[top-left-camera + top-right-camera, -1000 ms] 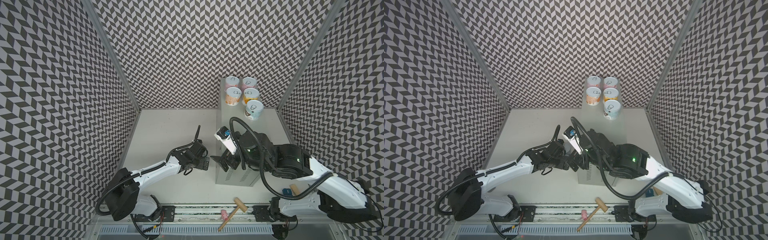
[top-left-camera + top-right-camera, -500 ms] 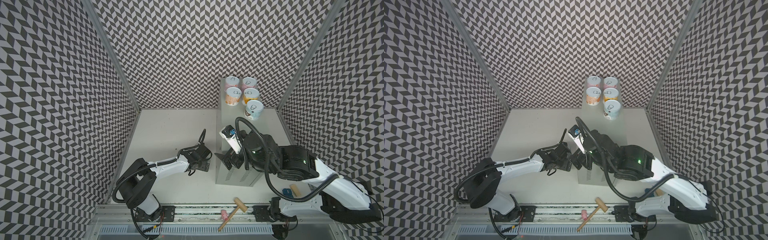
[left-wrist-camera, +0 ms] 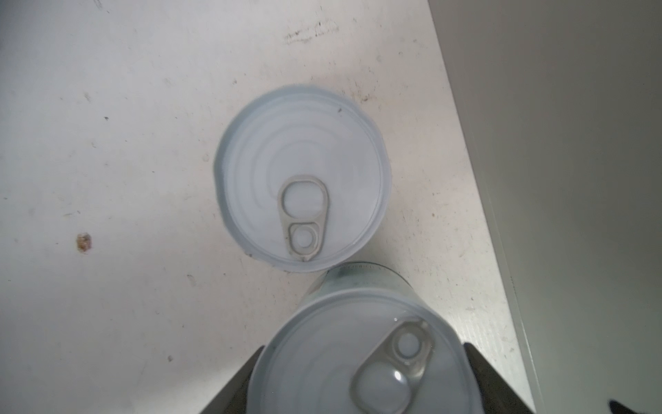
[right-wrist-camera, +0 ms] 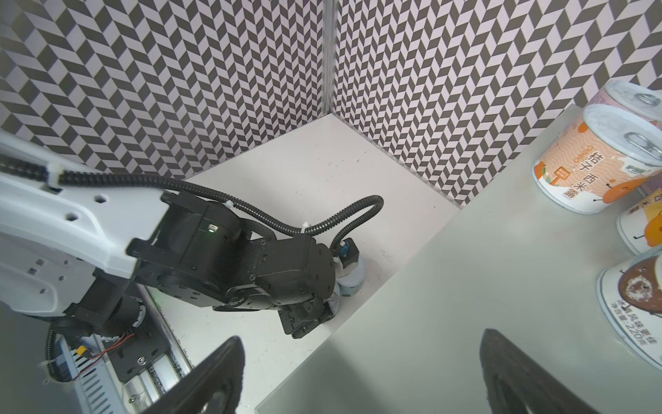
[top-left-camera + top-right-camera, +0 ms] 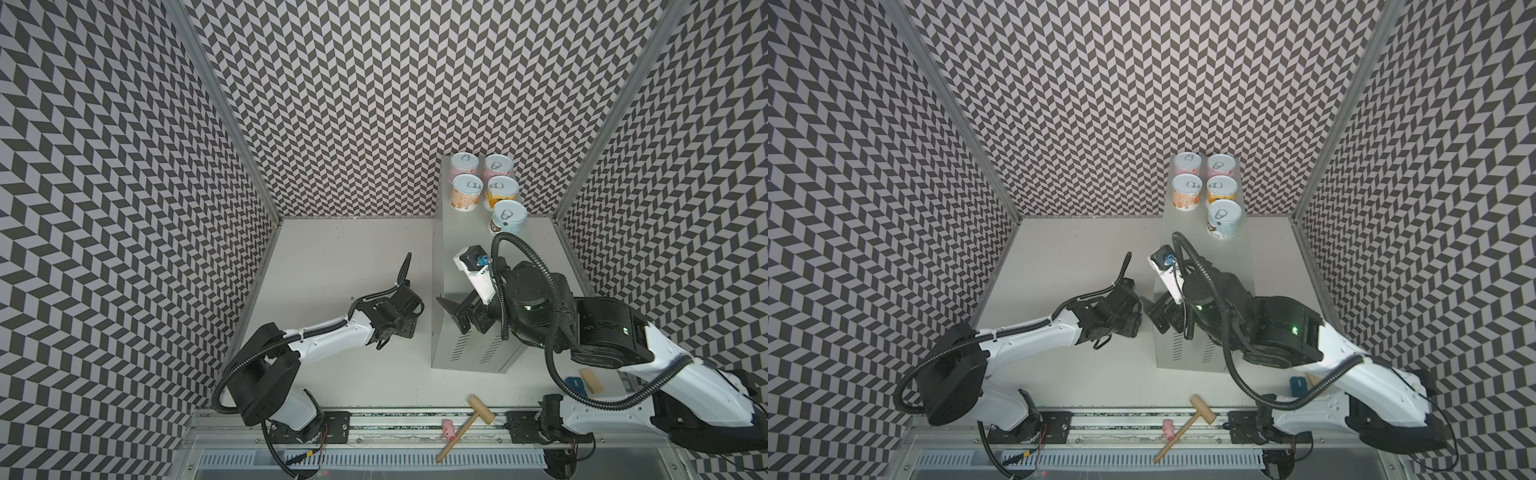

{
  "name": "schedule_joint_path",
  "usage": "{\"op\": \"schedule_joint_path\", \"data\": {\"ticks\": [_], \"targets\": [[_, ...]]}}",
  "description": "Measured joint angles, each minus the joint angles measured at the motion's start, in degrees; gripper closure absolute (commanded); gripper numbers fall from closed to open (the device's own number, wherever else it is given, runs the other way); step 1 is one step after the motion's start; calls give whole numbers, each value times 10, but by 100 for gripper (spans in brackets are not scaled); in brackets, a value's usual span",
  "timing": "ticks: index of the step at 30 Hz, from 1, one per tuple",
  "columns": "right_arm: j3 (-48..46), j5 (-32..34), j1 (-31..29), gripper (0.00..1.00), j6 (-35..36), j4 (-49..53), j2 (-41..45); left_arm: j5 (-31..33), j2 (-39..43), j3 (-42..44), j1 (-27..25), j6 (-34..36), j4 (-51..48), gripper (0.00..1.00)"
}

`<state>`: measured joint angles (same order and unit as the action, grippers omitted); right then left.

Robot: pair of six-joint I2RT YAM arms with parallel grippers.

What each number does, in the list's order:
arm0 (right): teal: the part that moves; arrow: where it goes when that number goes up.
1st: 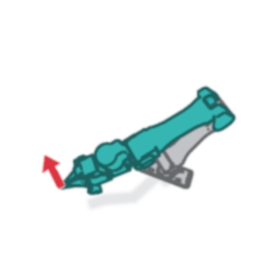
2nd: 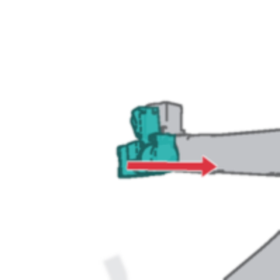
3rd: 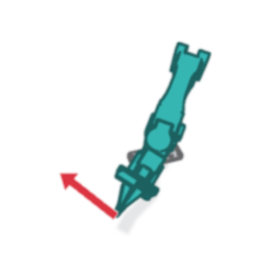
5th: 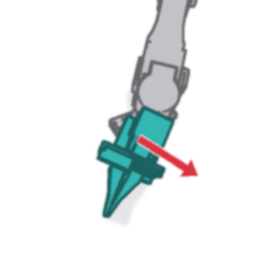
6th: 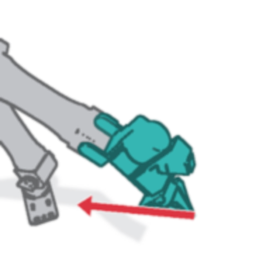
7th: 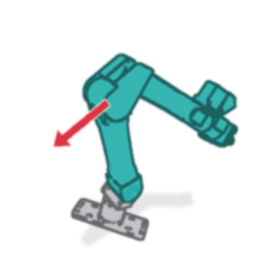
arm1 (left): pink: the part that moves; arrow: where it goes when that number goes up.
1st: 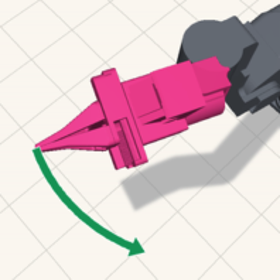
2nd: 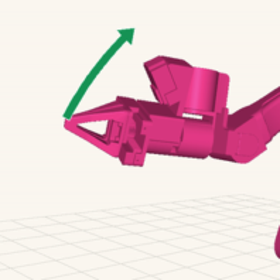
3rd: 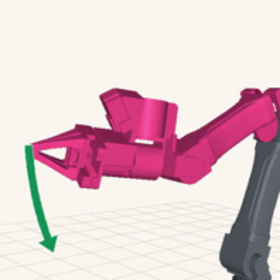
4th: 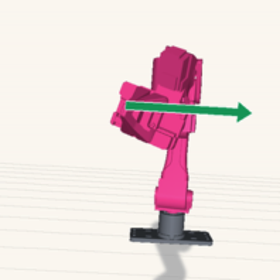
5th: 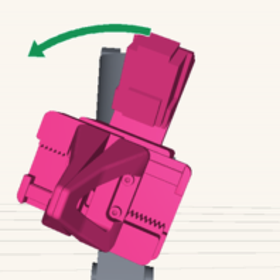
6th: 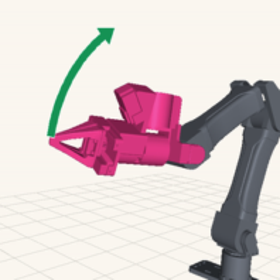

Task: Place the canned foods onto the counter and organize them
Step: 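Grasp a pale blue-green table can with the left gripper and lift it, then carry the can onto the cabinet top with the left while the right hovers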

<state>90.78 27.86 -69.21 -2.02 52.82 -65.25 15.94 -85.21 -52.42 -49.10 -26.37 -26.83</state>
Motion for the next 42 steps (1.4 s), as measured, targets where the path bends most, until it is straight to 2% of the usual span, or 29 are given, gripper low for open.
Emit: {"op": "schedule_joint_path", "data": {"ticks": [7, 15, 21, 26, 32, 42], "targets": [[-10, 49, 0, 1, -7, -10, 27, 10, 80, -69, 0, 34, -91, 47], [-24, 122, 0, 1, -46, 6, 103, -25, 147, -246, 6, 137, -173, 47], [-28, 162, 0, 1, -82, 48, 145, -71, 153, -369, 6, 187, -217, 47], [-28, 187, 0, 1, -108, 79, 161, -104, 135, -453, 3, 215, -243, 47], [-35, 203, 0, 1, -127, 96, 175, -124, 71, -546, -14, 243, -271, 46], [-53, 203, 0, 1, -136, 102, 203, -127, -30, -632, -37, 261, -299, 42]]}}
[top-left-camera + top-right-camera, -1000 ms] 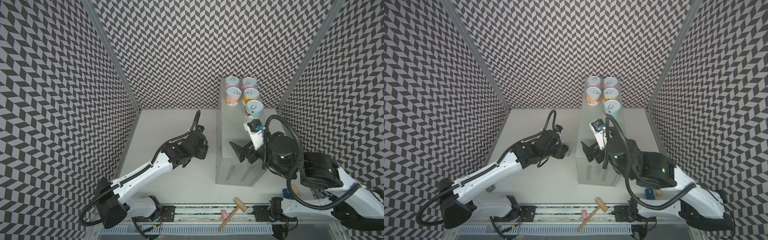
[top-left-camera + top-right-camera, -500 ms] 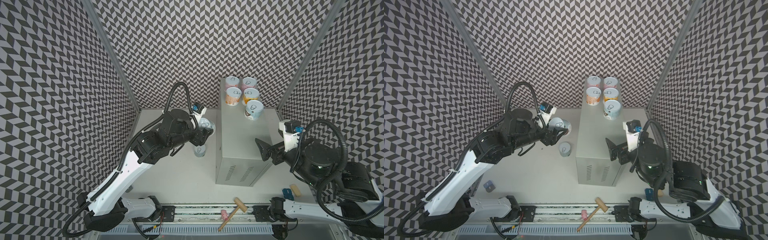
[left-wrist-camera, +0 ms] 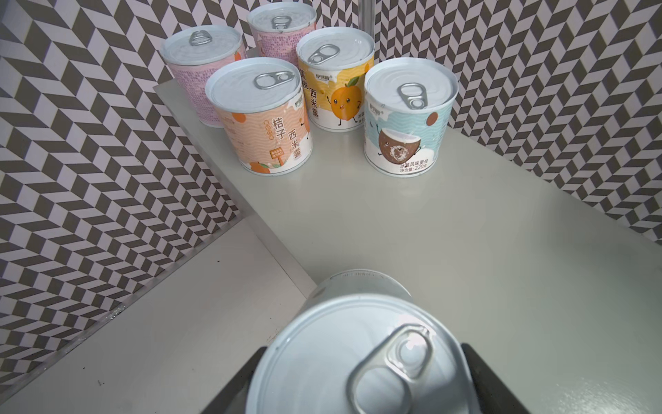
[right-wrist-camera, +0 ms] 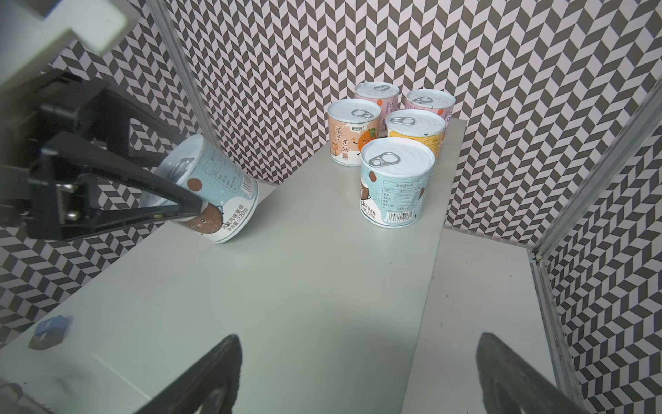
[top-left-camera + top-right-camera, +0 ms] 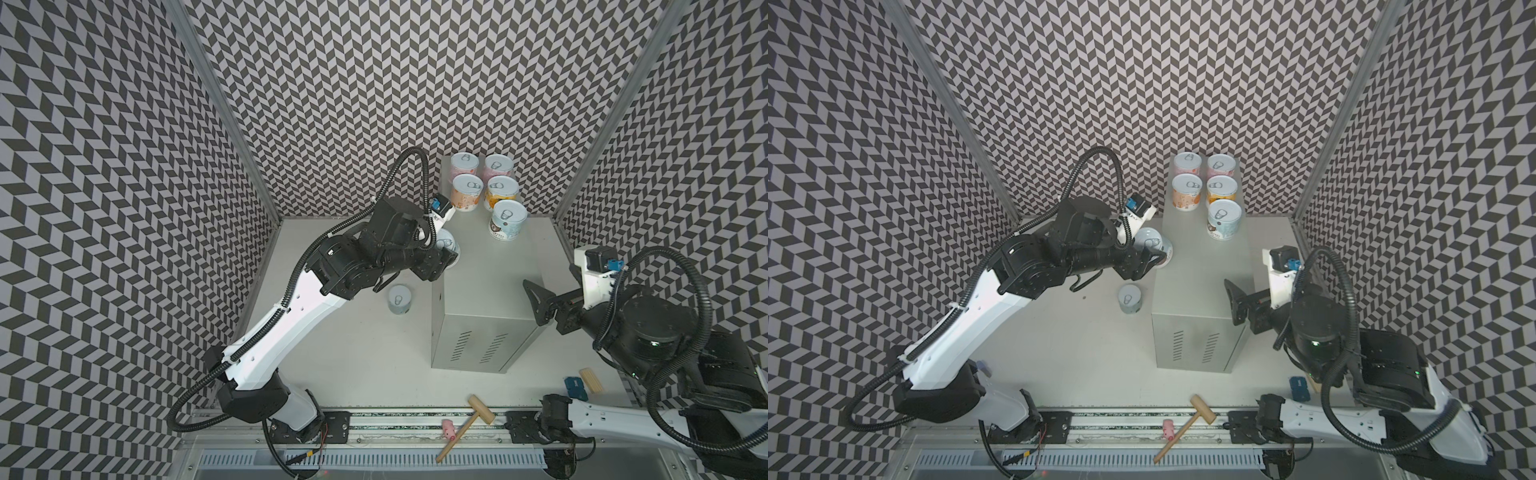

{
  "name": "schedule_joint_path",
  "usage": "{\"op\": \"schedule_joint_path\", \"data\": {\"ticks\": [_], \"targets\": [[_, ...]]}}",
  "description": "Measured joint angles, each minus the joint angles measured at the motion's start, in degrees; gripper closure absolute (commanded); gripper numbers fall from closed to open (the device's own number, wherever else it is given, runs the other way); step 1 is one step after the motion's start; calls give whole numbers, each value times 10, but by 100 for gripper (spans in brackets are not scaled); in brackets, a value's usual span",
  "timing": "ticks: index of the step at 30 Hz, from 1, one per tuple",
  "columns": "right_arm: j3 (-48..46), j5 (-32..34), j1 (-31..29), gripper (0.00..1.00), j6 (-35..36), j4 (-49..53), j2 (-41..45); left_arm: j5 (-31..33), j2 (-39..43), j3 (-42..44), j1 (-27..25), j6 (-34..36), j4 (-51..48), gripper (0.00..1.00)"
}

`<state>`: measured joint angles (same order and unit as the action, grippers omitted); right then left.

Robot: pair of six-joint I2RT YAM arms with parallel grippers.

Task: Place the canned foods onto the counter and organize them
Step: 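Carry the can onto the cabinet top with the left while the right hovers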

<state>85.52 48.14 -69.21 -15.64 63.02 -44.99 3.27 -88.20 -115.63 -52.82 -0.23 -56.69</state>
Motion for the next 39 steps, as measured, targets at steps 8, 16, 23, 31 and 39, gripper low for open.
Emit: {"op": "schedule_joint_path", "data": {"ticks": [8, 16, 23, 31, 39], "targets": [[-13, -8, 0, 1, 6, -3, 9, -4, -71, -76, -12, 6, -1, 20], [-32, -14, 0, 1, 12, -18, 24, 1, -147, -112, -12, 8, -2, 12], [-37, -11, 0, 1, 14, -31, 31, 3, -125, -81, -12, 16, 30, 6], [-51, -8, 0, 1, 26, -60, 28, -1, 20, 66, -12, 19, 129, 0], [-65, 23, 0, 1, 32, -118, 18, -13, 127, 199, -5, 16, 228, 1]]}}
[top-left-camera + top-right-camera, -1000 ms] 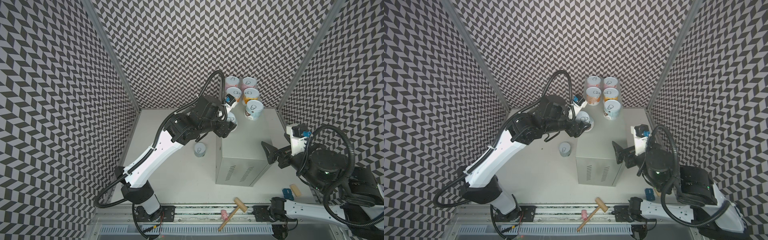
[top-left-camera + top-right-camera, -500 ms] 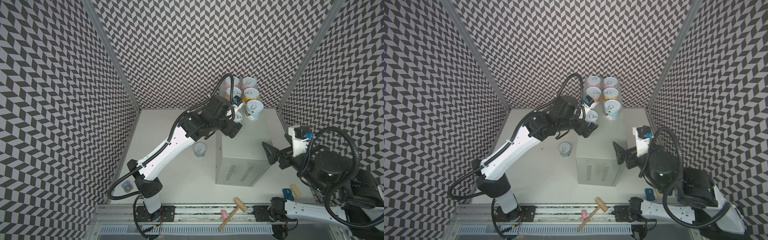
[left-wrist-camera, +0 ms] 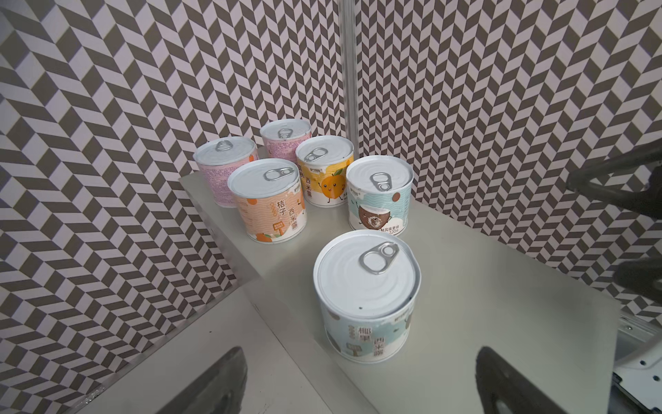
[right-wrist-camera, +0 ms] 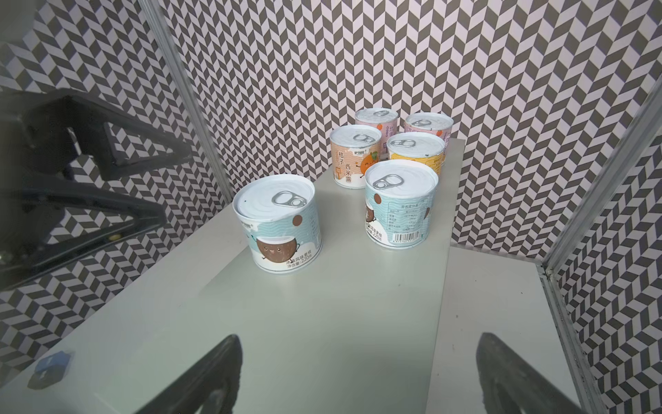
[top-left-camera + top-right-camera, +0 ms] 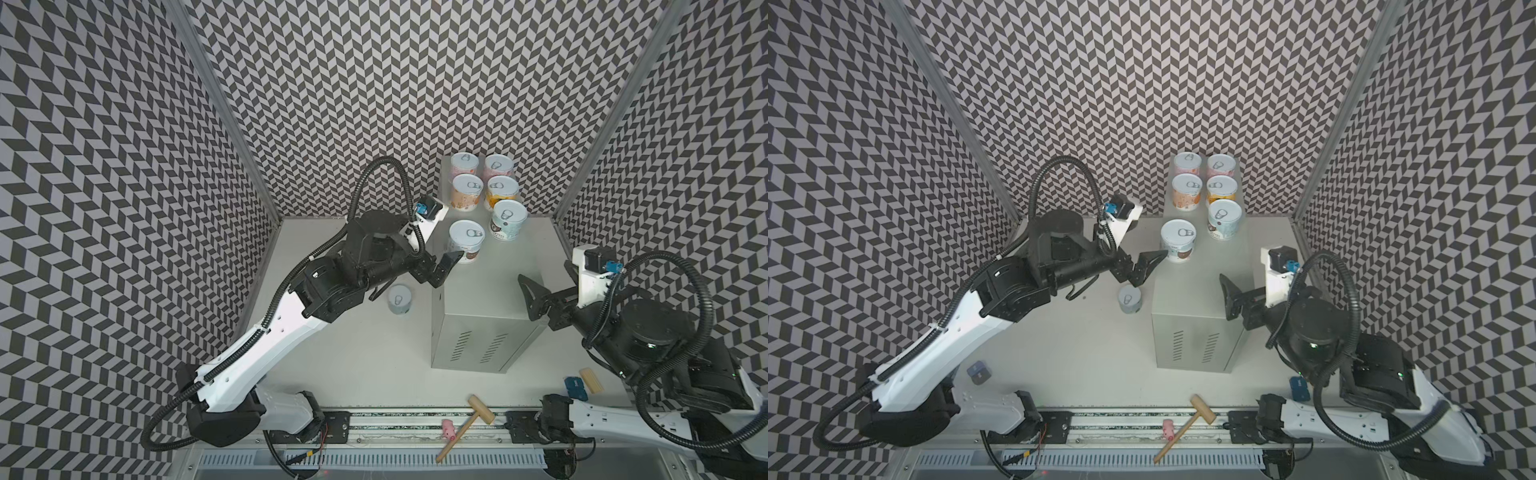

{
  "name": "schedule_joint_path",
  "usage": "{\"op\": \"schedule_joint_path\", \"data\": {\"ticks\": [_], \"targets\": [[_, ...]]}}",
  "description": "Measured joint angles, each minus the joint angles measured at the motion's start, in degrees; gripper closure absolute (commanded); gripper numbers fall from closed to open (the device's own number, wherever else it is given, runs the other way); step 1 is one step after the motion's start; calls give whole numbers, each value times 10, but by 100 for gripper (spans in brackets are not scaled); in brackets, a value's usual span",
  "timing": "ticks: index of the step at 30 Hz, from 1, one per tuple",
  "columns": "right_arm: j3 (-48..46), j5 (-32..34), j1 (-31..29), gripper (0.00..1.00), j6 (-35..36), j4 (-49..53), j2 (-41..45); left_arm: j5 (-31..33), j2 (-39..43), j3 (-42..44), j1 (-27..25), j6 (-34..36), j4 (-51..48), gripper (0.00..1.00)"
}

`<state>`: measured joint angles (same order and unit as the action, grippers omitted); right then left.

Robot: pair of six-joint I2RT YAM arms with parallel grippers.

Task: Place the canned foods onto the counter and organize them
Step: 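Carry the can onto the cabinet top with the left while the right hovers, then lower the held can onto the cabinet front beside the blue-green can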

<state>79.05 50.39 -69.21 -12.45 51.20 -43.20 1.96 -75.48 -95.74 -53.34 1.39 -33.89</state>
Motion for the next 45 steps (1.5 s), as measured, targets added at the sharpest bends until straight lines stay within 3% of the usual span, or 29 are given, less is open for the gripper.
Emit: {"op": "schedule_joint_path", "data": {"ticks": [10, 26, 45], "targets": [[-38, -20, 0, 1, 27, -61, -17, 3, 29, 129, 0, -11, 101, 2], [-70, -37, 0, 1, 29, -64, 27, 3, -27, 136, 0, -22, 195, 9], [-70, -16, 0, 1, 3, -31, 35, 10, -74, 135, 0, -11, 275, 26]]}}
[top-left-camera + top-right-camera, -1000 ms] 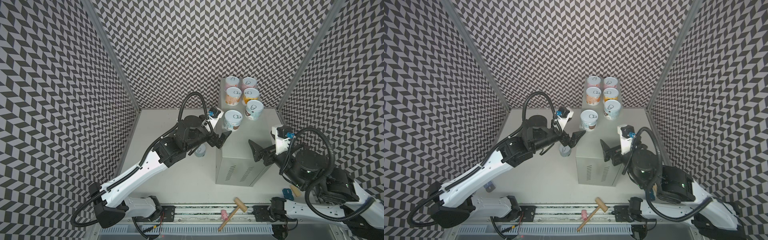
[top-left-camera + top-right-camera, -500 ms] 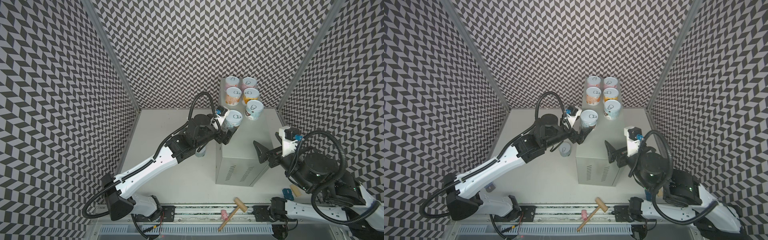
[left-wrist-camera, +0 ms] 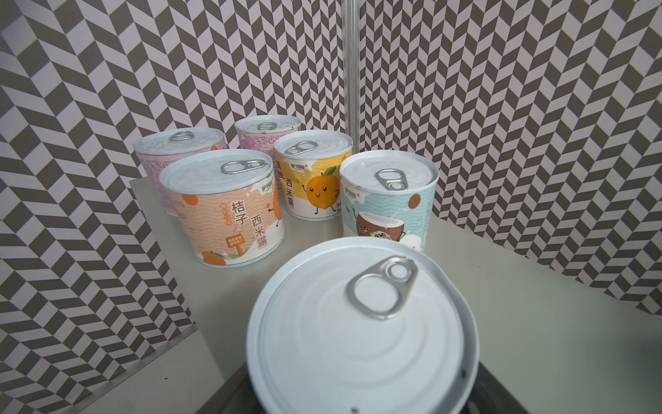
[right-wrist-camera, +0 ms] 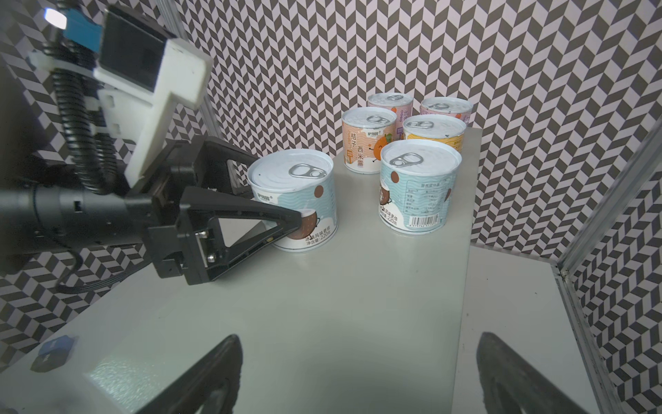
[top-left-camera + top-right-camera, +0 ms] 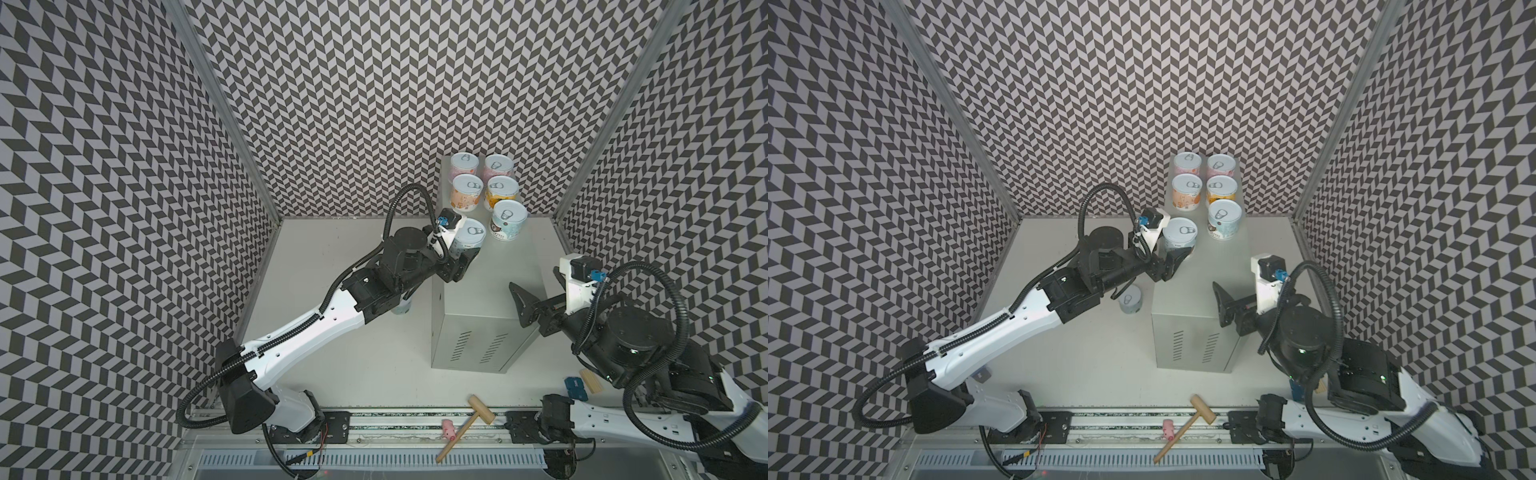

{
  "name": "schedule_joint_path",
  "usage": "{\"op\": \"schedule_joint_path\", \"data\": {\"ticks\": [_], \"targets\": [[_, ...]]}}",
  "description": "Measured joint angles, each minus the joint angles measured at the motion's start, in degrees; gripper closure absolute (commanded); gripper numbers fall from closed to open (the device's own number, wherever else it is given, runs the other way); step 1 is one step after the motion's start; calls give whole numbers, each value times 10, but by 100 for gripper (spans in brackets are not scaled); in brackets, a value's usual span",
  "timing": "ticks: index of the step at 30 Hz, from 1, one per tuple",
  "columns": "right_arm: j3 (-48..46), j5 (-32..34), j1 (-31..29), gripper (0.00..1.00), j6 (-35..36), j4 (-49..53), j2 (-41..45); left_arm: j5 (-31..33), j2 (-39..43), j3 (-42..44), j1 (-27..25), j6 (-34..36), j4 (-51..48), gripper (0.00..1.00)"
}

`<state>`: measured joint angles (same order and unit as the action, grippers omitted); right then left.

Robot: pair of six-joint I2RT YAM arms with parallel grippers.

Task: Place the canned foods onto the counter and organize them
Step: 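Lower the held can onto the cabinet front beside the blue-green can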

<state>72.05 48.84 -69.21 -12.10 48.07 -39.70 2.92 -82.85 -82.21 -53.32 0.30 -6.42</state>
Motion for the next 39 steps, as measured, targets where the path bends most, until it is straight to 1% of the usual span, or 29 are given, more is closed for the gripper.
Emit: {"op": "schedule_joint_path", "data": {"ticks": [8, 22, 39], "targets": [[0, 24, 0, 1, -15, 14, 10, 8, -15, -1, 0, 16, 29, 30], [-8, 35, 0, 1, -19, 14, 23, 36, -62, -16, 2, 41, 89, 30], [-8, 40, 0, 1, -19, 14, 30, 37, -92, -40, 21, 46, 102, 30]]}}
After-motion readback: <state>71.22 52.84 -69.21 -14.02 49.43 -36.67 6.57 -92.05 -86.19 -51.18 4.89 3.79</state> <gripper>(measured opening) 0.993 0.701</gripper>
